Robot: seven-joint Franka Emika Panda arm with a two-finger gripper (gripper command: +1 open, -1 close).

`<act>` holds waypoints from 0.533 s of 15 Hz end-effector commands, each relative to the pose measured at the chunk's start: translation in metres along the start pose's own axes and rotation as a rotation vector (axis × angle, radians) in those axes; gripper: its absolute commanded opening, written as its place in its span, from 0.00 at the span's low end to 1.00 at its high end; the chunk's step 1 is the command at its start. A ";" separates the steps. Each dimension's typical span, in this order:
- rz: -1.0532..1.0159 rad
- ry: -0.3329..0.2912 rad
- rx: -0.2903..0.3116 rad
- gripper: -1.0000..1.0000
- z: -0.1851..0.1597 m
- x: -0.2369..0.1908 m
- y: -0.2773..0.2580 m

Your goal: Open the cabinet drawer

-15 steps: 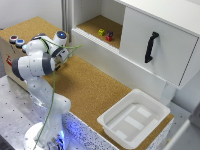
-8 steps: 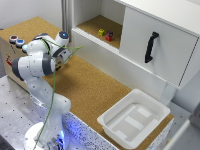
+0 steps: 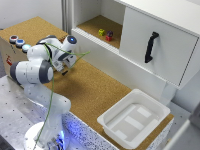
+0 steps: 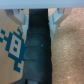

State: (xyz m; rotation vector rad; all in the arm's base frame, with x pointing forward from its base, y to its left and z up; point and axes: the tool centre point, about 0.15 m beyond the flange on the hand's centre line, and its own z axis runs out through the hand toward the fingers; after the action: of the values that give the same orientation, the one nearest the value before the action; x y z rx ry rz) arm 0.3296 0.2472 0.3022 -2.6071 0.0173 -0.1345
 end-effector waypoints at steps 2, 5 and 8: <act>0.025 0.009 0.099 0.00 -0.006 0.002 0.083; 0.034 0.012 0.083 0.00 -0.020 0.009 0.103; 0.064 0.043 0.058 0.00 -0.042 0.022 0.125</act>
State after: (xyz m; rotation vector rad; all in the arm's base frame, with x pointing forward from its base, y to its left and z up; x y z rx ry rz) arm 0.3347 0.1830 0.3014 -2.5667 0.0807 -0.1584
